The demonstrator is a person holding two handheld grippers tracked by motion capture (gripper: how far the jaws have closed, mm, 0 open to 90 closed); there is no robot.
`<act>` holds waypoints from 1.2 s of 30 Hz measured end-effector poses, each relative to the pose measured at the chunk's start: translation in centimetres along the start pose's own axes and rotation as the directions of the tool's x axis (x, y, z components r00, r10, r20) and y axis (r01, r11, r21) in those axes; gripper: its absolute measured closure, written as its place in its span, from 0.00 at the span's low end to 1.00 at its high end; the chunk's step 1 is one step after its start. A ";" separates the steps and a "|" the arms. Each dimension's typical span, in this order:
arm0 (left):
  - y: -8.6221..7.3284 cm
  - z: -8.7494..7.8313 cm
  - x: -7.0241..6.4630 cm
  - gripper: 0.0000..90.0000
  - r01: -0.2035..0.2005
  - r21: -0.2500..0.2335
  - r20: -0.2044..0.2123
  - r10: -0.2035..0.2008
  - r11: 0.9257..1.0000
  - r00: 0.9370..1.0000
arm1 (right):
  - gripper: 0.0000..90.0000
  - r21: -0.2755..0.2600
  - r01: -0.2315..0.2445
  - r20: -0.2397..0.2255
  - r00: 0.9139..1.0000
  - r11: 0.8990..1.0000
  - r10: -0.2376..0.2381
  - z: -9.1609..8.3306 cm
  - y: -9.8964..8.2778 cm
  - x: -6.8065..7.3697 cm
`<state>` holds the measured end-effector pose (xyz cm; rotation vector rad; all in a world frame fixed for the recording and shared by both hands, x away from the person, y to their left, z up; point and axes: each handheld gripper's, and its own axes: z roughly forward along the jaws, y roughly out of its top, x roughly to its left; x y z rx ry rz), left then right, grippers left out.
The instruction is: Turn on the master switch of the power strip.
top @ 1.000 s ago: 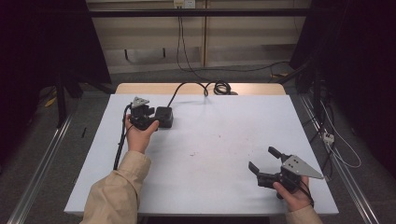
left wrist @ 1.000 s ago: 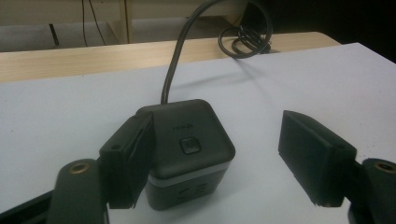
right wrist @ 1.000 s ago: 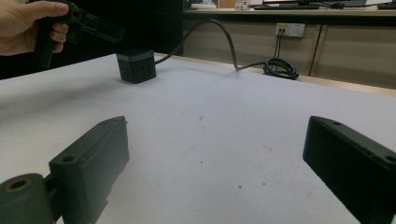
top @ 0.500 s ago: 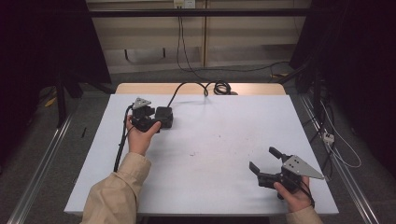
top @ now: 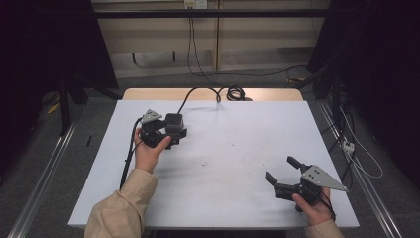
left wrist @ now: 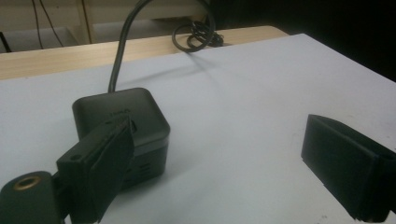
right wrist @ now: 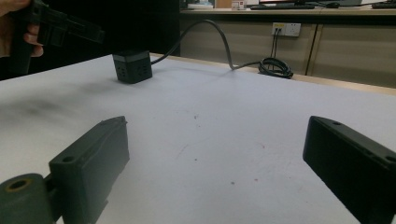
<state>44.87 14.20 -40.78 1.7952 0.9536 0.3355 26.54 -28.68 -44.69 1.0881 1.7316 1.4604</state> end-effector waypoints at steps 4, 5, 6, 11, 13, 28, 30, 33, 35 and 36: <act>-0.3 -0.5 -0.4 0.09 -0.029 0.012 0.013 0.029 1.000 0.999 | 0.07 0.000 -0.012 0.004 1.000 1.000 0.012 0.0 0.0 -0.1; -0.4 -0.6 -0.5 0.09 -0.040 0.009 0.015 0.040 0.999 0.999 | 0.07 -0.001 -0.012 0.003 1.000 1.000 0.012 0.0 -0.1 -0.1; -0.5 -0.8 -0.6 0.09 -0.035 0.000 0.023 0.035 0.999 0.999 | 0.07 0.000 -0.012 0.004 1.000 1.000 0.012 0.0 -0.1 -0.1; -1.0 -1.6 -0.7 0.08 -0.022 -0.011 0.046 0.023 1.000 0.999 | 0.07 0.004 -0.008 0.001 1.000 1.000 0.008 0.0 -0.1 -0.1; -1.3 -2.0 -0.7 0.07 -0.020 -0.017 0.056 0.021 1.000 0.998 | 0.07 0.005 -0.005 0.001 1.000 1.000 0.005 0.0 -0.1 -0.1; -3.5 -4.5 -0.5 0.06 -0.034 -0.013 0.070 0.034 0.999 0.997 | 0.07 0.006 -0.002 0.008 1.000 1.000 0.002 -0.2 -0.1 -0.1; -3.8 -4.7 -0.5 0.06 -0.032 -0.017 0.075 0.033 0.999 0.997 | 0.07 0.007 0.001 0.007 1.000 1.000 -0.001 -0.1 -0.1 -0.1; -4.2 -5.0 -0.4 0.06 -0.038 -0.016 0.079 0.039 0.999 0.996 | 0.07 0.007 -0.001 0.006 1.000 1.000 0.001 -0.1 -0.1 0.0; -4.4 -5.2 -0.4 0.06 -0.033 -0.017 0.082 0.034 0.999 0.996 | 0.07 0.007 0.000 0.006 1.000 1.000 0.000 0.0 -0.1 0.0; -4.5 -5.4 -0.4 0.06 -0.031 -0.018 0.080 0.032 0.999 0.996 | 0.07 0.007 -0.001 0.005 1.000 1.000 0.001 0.0 -0.1 0.0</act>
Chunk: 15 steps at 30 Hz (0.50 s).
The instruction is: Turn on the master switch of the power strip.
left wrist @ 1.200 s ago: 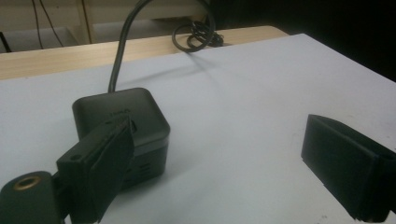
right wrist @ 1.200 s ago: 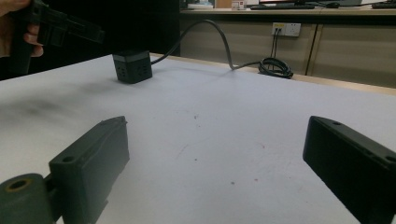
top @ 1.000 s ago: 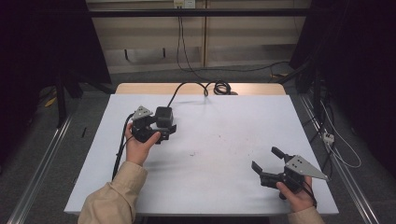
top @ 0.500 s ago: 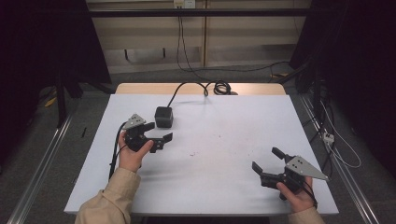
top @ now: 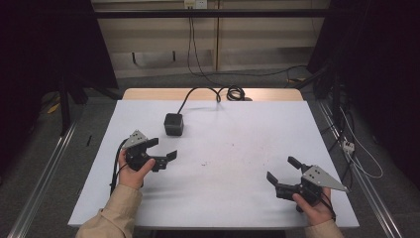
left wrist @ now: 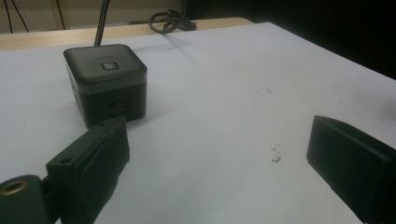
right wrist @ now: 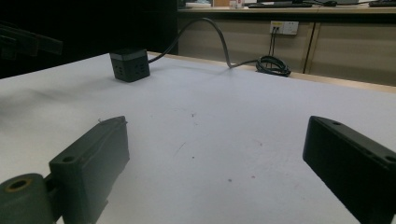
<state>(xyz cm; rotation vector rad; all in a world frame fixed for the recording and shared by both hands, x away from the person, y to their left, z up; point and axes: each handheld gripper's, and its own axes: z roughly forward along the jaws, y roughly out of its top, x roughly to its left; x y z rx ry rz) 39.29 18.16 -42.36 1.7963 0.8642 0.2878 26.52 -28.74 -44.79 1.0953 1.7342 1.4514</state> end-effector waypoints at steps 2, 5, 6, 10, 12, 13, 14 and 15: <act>-0.2 -0.3 0.0 0.06 -0.002 -0.002 0.003 0.002 1.000 1.000 | 0.07 0.001 0.002 -0.001 1.000 1.000 -0.002 0.0 0.0 0.0; -0.4 -0.7 0.0 0.06 -0.009 -0.006 0.008 0.009 1.000 1.000 | 0.07 0.000 0.001 -0.001 1.000 1.000 -0.001 0.0 0.0 0.0; -0.5 -0.8 -0.1 0.06 -0.007 -0.008 0.011 0.007 1.000 1.000 | 0.07 0.001 0.001 -0.002 1.000 1.000 -0.001 -0.1 0.0 0.0; -0.7 -1.4 -0.1 0.06 -0.006 -0.015 0.014 0.006 1.000 1.000 | 0.07 0.001 0.002 -0.002 1.000 1.000 -0.002 0.0 0.0 0.1; -0.9 -1.6 -0.1 0.06 -0.007 -0.013 0.006 0.007 1.000 1.000 | 0.07 0.002 0.002 -0.003 1.000 1.000 -0.002 0.0 0.0 0.1; -1.0 -1.8 0.0 0.06 -0.010 -0.010 0.005 0.010 1.000 1.000 | 0.07 0.002 0.001 -0.003 1.000 1.000 -0.001 0.0 0.0 0.1; -1.1 -1.9 0.1 0.06 -0.012 -0.008 -0.001 0.012 1.000 1.000 | 0.07 0.002 0.002 -0.003 1.000 1.000 -0.002 0.0 0.0 0.1; -1.2 -2.1 0.1 0.06 -0.012 -0.008 -0.007 0.012 1.000 1.000 | 0.07 0.002 0.002 -0.003 1.000 1.000 -0.002 0.0 0.0 0.1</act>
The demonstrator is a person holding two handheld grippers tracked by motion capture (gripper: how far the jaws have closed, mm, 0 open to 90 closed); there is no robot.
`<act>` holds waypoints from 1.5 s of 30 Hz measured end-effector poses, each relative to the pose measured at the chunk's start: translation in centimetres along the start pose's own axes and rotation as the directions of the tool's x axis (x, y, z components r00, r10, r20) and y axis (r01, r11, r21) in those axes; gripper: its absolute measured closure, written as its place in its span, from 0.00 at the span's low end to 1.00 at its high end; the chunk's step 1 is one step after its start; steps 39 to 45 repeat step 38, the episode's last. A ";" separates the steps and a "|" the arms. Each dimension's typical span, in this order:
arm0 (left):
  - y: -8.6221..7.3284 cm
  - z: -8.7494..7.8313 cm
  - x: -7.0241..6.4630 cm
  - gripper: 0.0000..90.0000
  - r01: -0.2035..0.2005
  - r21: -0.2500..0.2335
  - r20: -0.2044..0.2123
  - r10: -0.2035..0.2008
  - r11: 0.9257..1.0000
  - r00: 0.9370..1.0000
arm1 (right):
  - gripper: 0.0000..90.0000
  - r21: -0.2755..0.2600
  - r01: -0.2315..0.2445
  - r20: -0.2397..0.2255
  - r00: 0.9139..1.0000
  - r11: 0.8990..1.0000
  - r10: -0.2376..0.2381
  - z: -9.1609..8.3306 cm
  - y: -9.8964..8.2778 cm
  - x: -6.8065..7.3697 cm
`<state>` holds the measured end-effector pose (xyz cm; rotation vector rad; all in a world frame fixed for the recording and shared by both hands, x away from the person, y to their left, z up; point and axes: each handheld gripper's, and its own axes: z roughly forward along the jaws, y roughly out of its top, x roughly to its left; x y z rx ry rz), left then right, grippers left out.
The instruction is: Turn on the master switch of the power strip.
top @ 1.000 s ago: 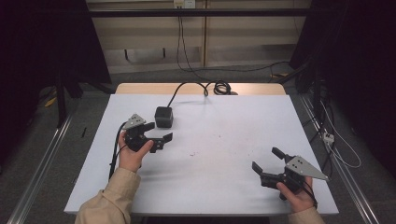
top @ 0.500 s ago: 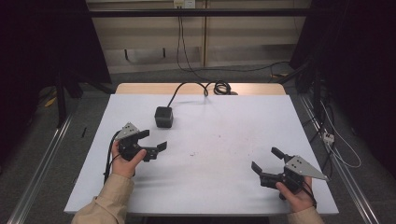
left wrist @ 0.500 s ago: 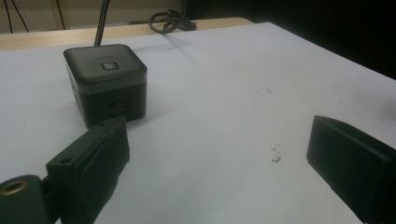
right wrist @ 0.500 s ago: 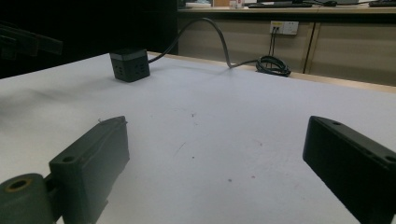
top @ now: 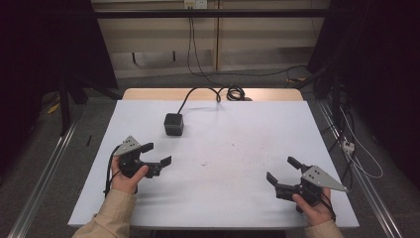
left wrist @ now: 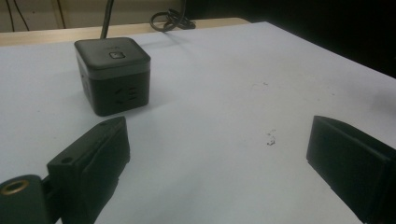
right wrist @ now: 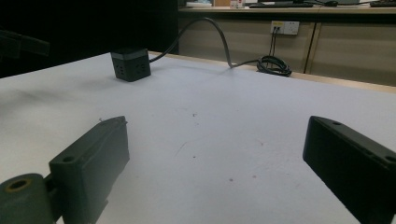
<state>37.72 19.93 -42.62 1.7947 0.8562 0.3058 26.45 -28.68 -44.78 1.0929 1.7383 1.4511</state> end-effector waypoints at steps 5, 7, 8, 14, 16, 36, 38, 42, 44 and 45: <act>-0.4 -0.8 0.3 0.06 0.009 -0.013 -0.001 -0.009 1.000 1.000 | 0.07 -0.001 0.001 -0.001 1.000 1.000 -0.001 0.0 0.0 0.0; -0.5 -1.1 0.5 0.06 0.004 -0.012 -0.008 -0.005 1.000 1.000 | 0.07 0.000 0.000 -0.002 1.000 1.000 0.000 0.0 0.0 0.1; -0.6 -1.2 0.5 0.07 0.006 -0.010 -0.012 -0.006 1.000 1.000 | 0.07 0.000 0.000 -0.002 1.000 1.000 0.000 0.0 0.0 0.1; -1.2 -1.9 0.8 0.07 0.002 -0.007 -0.016 -0.002 1.000 1.000 | 0.07 0.001 -0.001 -0.001 1.000 1.000 0.001 0.0 0.0 0.1; -1.3 -2.1 0.8 0.07 0.000 -0.007 -0.019 0.000 1.000 1.000 | 0.07 0.002 -0.001 0.000 1.000 1.000 0.001 0.0 0.0 0.1; -2.7 -3.2 1.1 0.07 -0.020 0.018 -0.059 0.021 1.000 0.998 | 0.07 0.000 -0.001 -0.001 1.000 1.000 0.001 0.0 0.0 0.1; -2.7 -3.2 1.1 0.07 -0.022 0.018 -0.062 0.023 1.000 0.998 | 0.07 0.000 -0.002 -0.003 1.000 1.000 0.002 0.0 0.0 0.1; -2.7 -3.2 1.1 0.07 -0.022 0.018 -0.062 0.023 1.000 0.998 | 0.07 0.000 -0.002 -0.003 1.000 1.000 0.002 0.0 0.0 0.1; -2.7 -3.2 1.1 0.07 -0.022 0.018 -0.062 0.023 1.000 0.998 | 0.07 0.000 -0.002 -0.003 1.000 1.000 0.002 0.0 0.0 0.1; -2.7 -3.2 1.1 0.07 -0.022 0.018 -0.062 0.023 1.000 0.998 | 0.07 0.000 -0.002 -0.003 1.000 1.000 0.002 0.0 0.0 0.1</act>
